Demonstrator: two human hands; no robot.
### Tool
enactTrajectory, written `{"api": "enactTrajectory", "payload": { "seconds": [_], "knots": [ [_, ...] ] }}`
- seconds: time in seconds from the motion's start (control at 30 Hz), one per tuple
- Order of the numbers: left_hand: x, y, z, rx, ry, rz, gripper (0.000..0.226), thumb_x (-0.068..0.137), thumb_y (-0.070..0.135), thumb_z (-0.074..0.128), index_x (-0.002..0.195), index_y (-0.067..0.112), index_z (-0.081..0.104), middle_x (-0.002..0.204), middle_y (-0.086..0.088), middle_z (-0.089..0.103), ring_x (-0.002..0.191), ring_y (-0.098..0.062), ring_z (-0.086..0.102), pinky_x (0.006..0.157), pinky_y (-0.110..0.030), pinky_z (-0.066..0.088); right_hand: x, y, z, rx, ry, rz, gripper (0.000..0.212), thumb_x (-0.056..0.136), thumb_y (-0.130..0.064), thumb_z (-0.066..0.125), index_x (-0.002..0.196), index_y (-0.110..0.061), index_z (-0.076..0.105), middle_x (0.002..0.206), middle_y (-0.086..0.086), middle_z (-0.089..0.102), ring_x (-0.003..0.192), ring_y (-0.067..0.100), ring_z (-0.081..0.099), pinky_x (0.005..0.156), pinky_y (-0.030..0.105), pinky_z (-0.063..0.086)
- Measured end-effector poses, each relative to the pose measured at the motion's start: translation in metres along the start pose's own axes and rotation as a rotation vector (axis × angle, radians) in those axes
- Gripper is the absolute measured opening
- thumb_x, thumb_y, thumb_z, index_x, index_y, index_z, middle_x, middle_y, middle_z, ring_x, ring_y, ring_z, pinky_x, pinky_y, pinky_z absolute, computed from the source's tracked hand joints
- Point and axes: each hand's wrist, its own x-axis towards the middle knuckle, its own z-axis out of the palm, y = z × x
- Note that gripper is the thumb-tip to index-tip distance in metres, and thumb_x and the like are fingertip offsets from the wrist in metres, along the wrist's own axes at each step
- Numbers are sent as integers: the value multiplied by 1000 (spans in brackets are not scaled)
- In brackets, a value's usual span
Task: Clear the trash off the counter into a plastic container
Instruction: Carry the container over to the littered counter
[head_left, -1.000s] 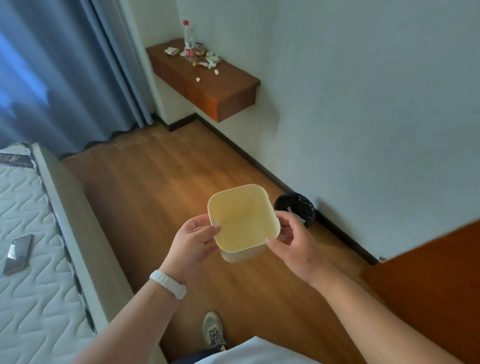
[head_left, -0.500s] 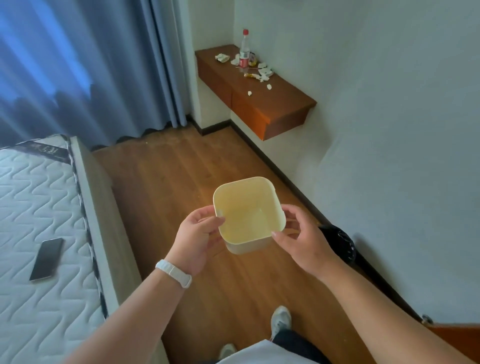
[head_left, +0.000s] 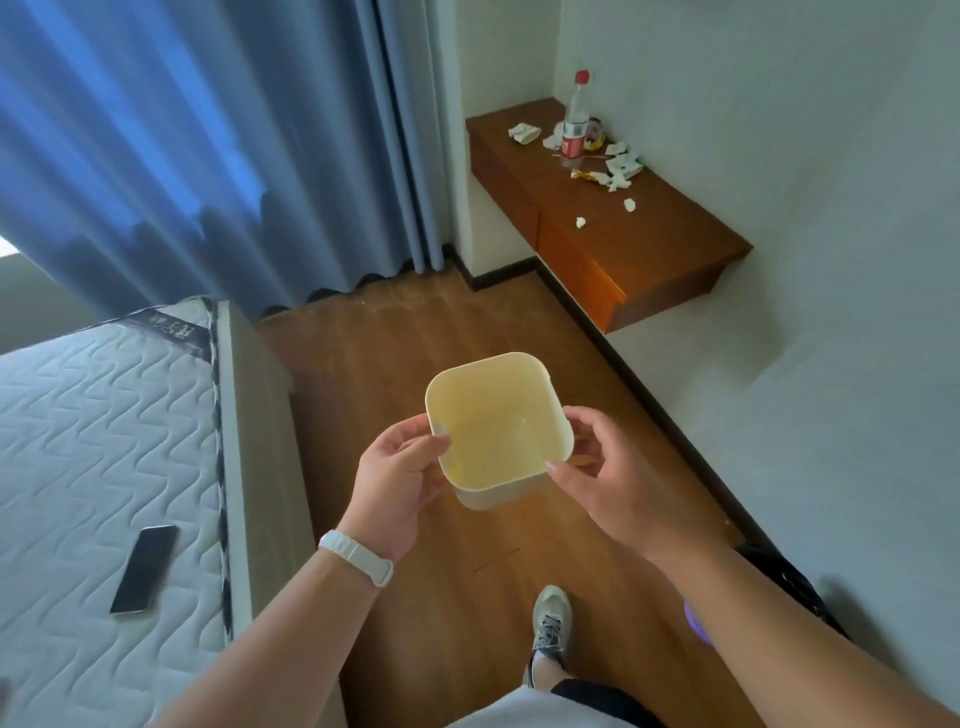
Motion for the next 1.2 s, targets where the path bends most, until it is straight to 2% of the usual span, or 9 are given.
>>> {"api": "enactTrajectory", "payload": {
  "seconds": [0.17, 0.27, 0.37, 0.6, 0.73, 0.87, 1.07, 1.2],
  "knots": [
    [62, 45, 46, 18, 17, 57, 29, 92, 3, 66, 120, 7, 70, 110, -19, 77, 94, -30, 73, 95, -54, 57, 85, 0, -37, 27, -6, -41, 47, 87, -35, 71, 125, -43, 46, 119, -24, 57, 111, 5, 58, 85, 26, 57],
    [90, 62, 68, 15, 32, 83, 30, 92, 4, 66, 122, 8, 69, 112, -17, 77, 96, -29, 73, 96, -54, 57, 129, 1, -55, 1, -2, -59, 50, 86, -35, 70, 129, -42, 45, 125, -23, 54, 118, 4, 52, 97, 31, 52],
    [108, 78, 80, -4, 60, 90, 31, 93, 5, 65, 124, 8, 68, 113, -17, 77, 103, -36, 73, 97, -56, 56, 160, -4, -65, -11, -33, -49, 54, 87, -37, 69, 133, -41, 42, 132, -20, 50, 124, 6, 47, 104, 38, 47],
    [181, 110, 97, 3, 33, 65, 33, 95, 4, 63, 128, 5, 65, 113, -18, 77, 113, -42, 69, 99, -60, 53, 233, -6, -72, -22, -21, -39, 58, 86, -39, 68, 137, -38, 41, 135, -18, 49, 125, 5, 46, 104, 42, 48],
    [240, 130, 103, 4, -16, 34, 33, 95, 2, 62, 128, 4, 65, 111, -17, 78, 103, -38, 73, 97, -56, 56, 279, -9, -69, -63, 8, 1, 63, 82, -52, 64, 138, -42, 38, 138, -19, 48, 128, 7, 46, 100, 43, 52],
    [307, 161, 104, 11, -126, 7, 33, 94, 3, 62, 127, 6, 65, 114, -18, 77, 101, -32, 74, 94, -52, 58, 335, -22, -64, -91, 67, 19, 66, 81, -57, 61, 140, -41, 37, 139, -17, 48, 128, 8, 48, 98, 41, 53],
    [394, 222, 97, 47, -239, -27, 28, 96, 6, 62, 123, 10, 67, 112, -11, 78, 102, -30, 75, 94, -51, 59, 411, -57, -50, -194, 143, 55, 66, 87, -50, 62, 145, -37, 33, 143, -19, 43, 130, 3, 44, 104, 34, 48],
    [439, 251, 99, 65, -281, -36, 26, 96, 5, 61, 120, 11, 68, 109, -8, 79, 100, -27, 76, 86, -43, 62, 446, -70, -37, -269, 214, 52, 65, 90, -44, 63, 147, -34, 32, 142, -20, 41, 126, -1, 43, 99, 18, 45]
  ]
}}
